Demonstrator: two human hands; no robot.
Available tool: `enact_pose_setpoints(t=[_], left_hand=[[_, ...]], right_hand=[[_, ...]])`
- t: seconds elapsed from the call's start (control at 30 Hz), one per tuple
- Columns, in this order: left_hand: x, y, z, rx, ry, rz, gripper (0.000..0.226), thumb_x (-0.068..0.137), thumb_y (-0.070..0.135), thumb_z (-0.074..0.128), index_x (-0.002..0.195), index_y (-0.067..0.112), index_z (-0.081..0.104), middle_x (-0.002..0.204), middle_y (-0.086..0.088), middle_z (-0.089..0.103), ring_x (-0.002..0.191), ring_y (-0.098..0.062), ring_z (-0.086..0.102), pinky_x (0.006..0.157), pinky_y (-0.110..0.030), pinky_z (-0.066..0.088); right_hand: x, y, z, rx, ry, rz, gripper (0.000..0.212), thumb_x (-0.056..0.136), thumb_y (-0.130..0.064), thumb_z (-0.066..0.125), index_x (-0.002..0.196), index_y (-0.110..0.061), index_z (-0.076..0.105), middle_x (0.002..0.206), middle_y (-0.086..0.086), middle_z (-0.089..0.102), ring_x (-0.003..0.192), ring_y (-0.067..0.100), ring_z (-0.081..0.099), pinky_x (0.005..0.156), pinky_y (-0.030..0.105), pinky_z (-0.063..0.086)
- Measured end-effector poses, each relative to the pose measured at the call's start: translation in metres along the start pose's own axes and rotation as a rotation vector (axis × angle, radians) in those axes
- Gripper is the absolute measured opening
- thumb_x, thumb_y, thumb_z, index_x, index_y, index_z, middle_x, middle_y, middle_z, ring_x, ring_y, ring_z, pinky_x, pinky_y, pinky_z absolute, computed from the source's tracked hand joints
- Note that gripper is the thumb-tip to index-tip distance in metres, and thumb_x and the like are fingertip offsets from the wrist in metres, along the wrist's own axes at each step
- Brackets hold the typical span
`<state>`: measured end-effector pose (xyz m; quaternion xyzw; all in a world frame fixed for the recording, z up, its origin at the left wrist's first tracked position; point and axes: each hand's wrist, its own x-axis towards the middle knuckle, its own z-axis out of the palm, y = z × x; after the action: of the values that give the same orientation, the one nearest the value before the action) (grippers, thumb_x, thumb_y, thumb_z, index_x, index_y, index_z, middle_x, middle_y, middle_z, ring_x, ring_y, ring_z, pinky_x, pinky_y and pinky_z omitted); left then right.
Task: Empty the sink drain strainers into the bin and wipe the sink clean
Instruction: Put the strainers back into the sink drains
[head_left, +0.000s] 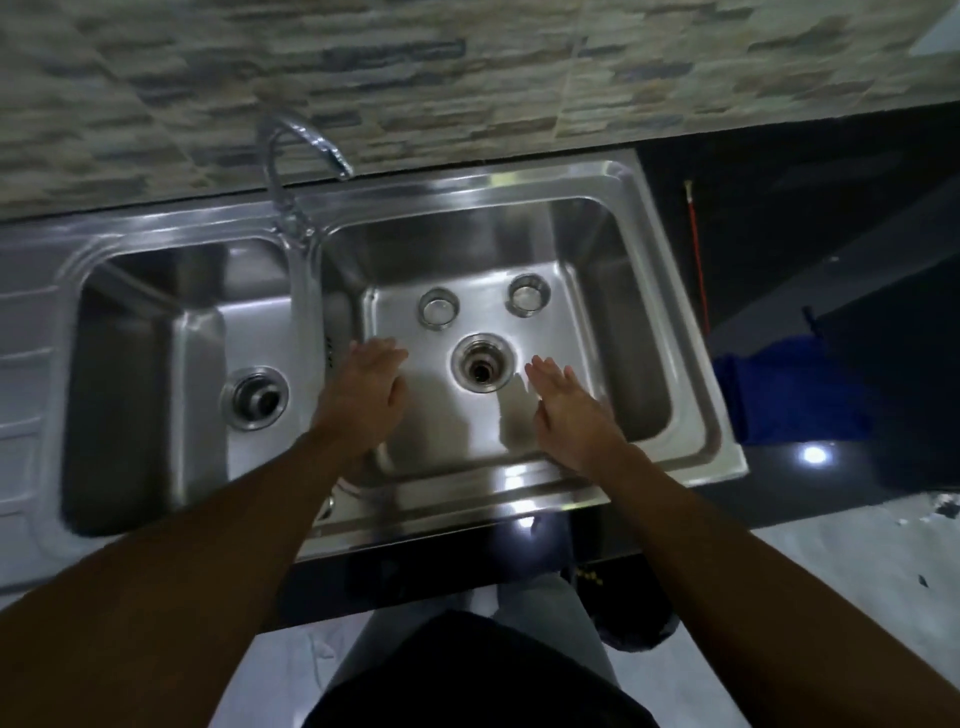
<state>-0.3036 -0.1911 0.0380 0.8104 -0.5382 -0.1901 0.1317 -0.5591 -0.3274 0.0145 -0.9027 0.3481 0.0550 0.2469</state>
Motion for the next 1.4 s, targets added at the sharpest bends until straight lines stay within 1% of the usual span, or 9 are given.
enact_pose_setpoints(t=[0.27,0.43,0.57,0.77,0.93,1.0,1.13,1.3,1.4], left_hand=[[0.023,-0.064,0.004,0.166,-0.045,-0.01,0.066,0.097,0.045,0.027,0.146,0.004,0.046,0.161,-0.019,0.032,0.153,-0.034,0.022,0.126,-0.047,0.014],[0.024,-0.067,0.027,0.237,0.054,-0.035,0.055,0.102,0.039,0.031,0.142,0.006,0.051,0.154,-0.018,0.044,0.15,-0.032,0.029,0.127,-0.046,0.013],[0.028,-0.064,0.025,0.121,0.174,-0.042,0.051,0.106,0.031,0.028,0.141,0.006,0.055,0.151,-0.016,0.049,0.148,-0.029,0.036,0.127,-0.045,0.017],[0.031,-0.056,0.021,0.11,0.222,-0.056,0.046,0.105,0.024,0.033,0.143,0.007,0.054,0.151,-0.015,0.05,0.147,-0.027,0.038,0.125,-0.047,0.021],[0.031,-0.058,0.025,0.147,0.235,-0.064,0.047,0.105,0.025,0.032,0.142,0.006,0.055,0.149,-0.016,0.052,0.145,-0.03,0.041,0.124,-0.05,0.024],[0.031,-0.059,0.026,0.157,0.244,-0.06,0.046,0.105,0.023,0.034,0.141,0.005,0.056,0.148,-0.016,0.053,0.144,-0.031,0.043,0.123,-0.05,0.025],[0.032,-0.058,0.026,0.146,0.245,-0.07,0.045,0.104,0.022,0.036,0.141,0.004,0.055,0.148,-0.017,0.052,0.144,-0.032,0.042,0.123,-0.051,0.025],[0.029,-0.062,0.025,0.173,0.155,-0.1,0.058,0.103,0.039,0.037,0.153,0.011,0.037,0.166,-0.012,0.023,0.155,-0.024,0.018,0.128,-0.042,0.011],[0.029,-0.064,0.025,0.132,0.22,-0.11,0.064,0.1,0.04,0.042,0.154,0.008,0.033,0.168,-0.011,0.012,0.157,-0.025,0.009,0.128,-0.044,0.006]], right_hand=[[0.066,-0.005,0.009,-0.02,-0.133,0.083,0.065,0.098,-0.012,0.042,0.158,-0.005,0.016,0.166,0.013,0.013,0.155,0.027,0.009,0.127,0.037,0.004],[0.113,0.017,0.006,-0.012,-0.2,0.108,0.073,0.095,-0.019,0.053,0.157,-0.004,0.017,0.165,0.016,0.015,0.155,0.03,0.01,0.127,0.041,0.005],[0.151,0.043,0.009,-0.078,-0.153,0.15,0.073,0.093,-0.011,0.052,0.157,-0.005,0.018,0.165,0.019,0.015,0.151,0.037,0.018,0.125,0.044,0.017],[0.2,0.066,0.021,-0.109,-0.014,0.207,0.076,0.093,-0.024,0.06,0.156,-0.004,0.021,0.164,0.022,0.013,0.153,0.038,0.013,0.123,0.046,0.021],[0.223,0.08,0.037,-0.065,-0.011,0.287,0.104,0.083,-0.045,0.072,0.159,-0.008,0.012,0.167,0.012,0.009,0.154,0.028,0.012,0.124,0.037,0.019],[0.225,0.085,0.042,-0.019,0.041,0.304,0.103,0.079,-0.044,0.074,0.158,-0.008,0.019,0.164,0.011,0.02,0.151,0.028,0.021,0.123,0.037,0.023],[0.222,0.088,0.043,-0.012,0.188,0.208,0.087,0.07,-0.042,0.078,0.142,-0.005,0.047,0.134,0.013,0.05,0.124,0.033,0.048,0.107,0.04,0.044],[0.196,0.074,0.055,0.078,0.144,0.031,0.09,0.067,-0.043,0.079,0.144,-0.011,0.043,0.135,0.008,0.045,0.122,0.025,0.043,0.109,0.031,0.039],[0.172,0.06,0.068,0.201,0.111,-0.008,0.09,0.065,-0.035,0.081,0.144,-0.018,0.041,0.138,0.003,0.037,0.126,0.022,0.043,0.106,0.024,0.039]])
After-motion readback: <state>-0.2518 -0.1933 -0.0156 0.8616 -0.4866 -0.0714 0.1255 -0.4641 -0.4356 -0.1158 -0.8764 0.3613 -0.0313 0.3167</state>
